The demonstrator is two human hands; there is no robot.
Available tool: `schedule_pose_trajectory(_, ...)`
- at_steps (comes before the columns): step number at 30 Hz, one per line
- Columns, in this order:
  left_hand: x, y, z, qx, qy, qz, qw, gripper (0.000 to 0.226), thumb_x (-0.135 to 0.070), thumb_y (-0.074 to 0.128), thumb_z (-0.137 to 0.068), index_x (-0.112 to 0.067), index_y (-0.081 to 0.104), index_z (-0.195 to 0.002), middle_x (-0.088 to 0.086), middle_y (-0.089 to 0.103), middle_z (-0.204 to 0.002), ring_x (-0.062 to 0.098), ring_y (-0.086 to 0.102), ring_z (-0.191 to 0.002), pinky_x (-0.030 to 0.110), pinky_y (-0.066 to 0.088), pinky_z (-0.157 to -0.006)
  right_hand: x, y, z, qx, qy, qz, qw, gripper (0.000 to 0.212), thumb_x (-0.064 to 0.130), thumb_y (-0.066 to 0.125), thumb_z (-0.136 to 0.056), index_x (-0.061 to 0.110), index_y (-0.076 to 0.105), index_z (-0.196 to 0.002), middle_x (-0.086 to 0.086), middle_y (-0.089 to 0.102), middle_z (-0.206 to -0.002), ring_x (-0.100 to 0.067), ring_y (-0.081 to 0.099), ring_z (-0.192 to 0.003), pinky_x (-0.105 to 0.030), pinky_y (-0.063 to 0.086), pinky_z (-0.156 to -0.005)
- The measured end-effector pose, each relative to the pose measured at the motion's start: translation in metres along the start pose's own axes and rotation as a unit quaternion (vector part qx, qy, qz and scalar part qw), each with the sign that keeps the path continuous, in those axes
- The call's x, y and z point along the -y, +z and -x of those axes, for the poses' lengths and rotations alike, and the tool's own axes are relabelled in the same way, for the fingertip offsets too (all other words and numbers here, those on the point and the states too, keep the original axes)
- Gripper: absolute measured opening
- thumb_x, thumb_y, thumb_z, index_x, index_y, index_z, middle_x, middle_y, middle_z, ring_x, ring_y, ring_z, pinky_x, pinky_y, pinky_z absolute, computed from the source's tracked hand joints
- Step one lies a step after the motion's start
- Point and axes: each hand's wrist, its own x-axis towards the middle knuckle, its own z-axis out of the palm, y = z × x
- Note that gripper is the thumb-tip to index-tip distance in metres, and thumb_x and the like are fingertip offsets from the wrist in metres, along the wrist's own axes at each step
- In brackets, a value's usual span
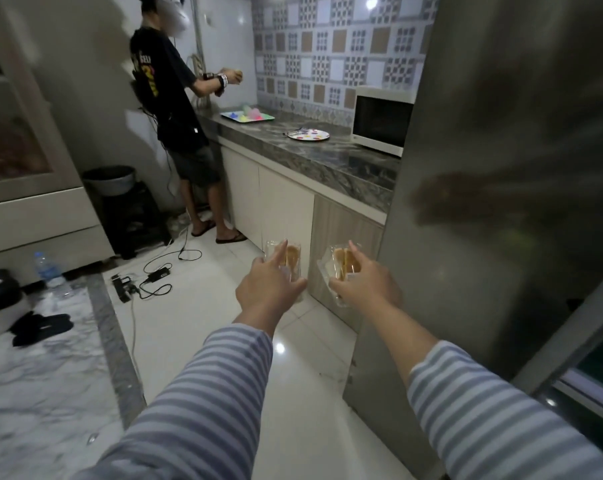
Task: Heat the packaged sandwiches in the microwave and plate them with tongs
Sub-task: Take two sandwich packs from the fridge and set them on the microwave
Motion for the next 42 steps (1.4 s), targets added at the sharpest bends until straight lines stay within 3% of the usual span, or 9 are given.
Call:
schedule_pose_trajectory(10,0.001,0.018,-0.153,-0.025,-0.017,0.013,0.999,0.077,-0.051,0.060,-0.076,-0.056,0.020,-0.142,0.002,0.049,-0.124,0.023,0.056,-0.110,0.034,0.048,-0.081,0.042,0.042,-0.149,-0.011,-0.028,0.002,1.000,0.080,0.048,0.066,-0.073,0.049,0.028,-0.144,0.004,0.058,-0.128,-0.020,0.059,-0.108,-0.036,0.052,-0.088)
schedule_pose_trajectory(22,-0.015,0.032,-0.351,-0.047,-0.003,0.040,0.998,0.079,-0.051,0.063,-0.076,-0.053,0.022,-0.143,0.001,0.052,-0.123,0.021,0.055,-0.110,0.035,0.050,-0.080,0.097,0.080,-0.340,-0.022,-0.051,0.012,0.998,0.080,0.047,0.066,-0.074,0.046,0.028,-0.145,0.004,0.052,-0.139,-0.021,0.052,-0.121,-0.035,0.048,-0.093)
schedule_pose_trajectory(27,-0.019,0.038,-0.448,-0.035,0.034,0.037,0.998,0.077,-0.050,0.062,-0.079,-0.052,0.020,-0.144,0.001,0.051,-0.125,0.022,0.055,-0.110,0.031,0.042,-0.072,0.122,0.100,-0.422,-0.056,-0.022,-0.004,0.998,0.081,0.049,0.066,-0.073,0.050,0.026,-0.144,0.001,0.059,-0.128,-0.022,0.057,-0.113,-0.036,0.050,-0.088)
schedule_pose_trajectory(32,-0.035,0.050,-0.572,0.008,0.085,0.046,0.995,0.080,-0.053,0.062,-0.075,-0.056,0.018,-0.141,0.000,0.051,-0.127,0.021,0.056,-0.110,0.036,0.051,-0.086,0.144,0.112,-0.524,-0.118,0.044,-0.031,0.992,0.082,0.051,0.067,-0.074,0.050,0.024,-0.145,0.002,0.061,-0.125,-0.022,0.059,-0.110,-0.032,0.048,-0.077)
schedule_pose_trajectory(42,-0.111,0.095,-0.712,0.023,0.159,0.071,0.984,0.079,-0.056,0.062,-0.076,-0.057,0.018,-0.142,0.001,0.048,-0.133,0.023,0.056,-0.116,0.034,0.047,-0.085,0.121,0.085,-0.660,-0.183,0.090,-0.002,0.979,0.078,0.056,0.060,-0.076,0.049,0.026,-0.145,-0.002,0.058,-0.125,-0.026,0.058,-0.112,-0.036,0.050,-0.085)
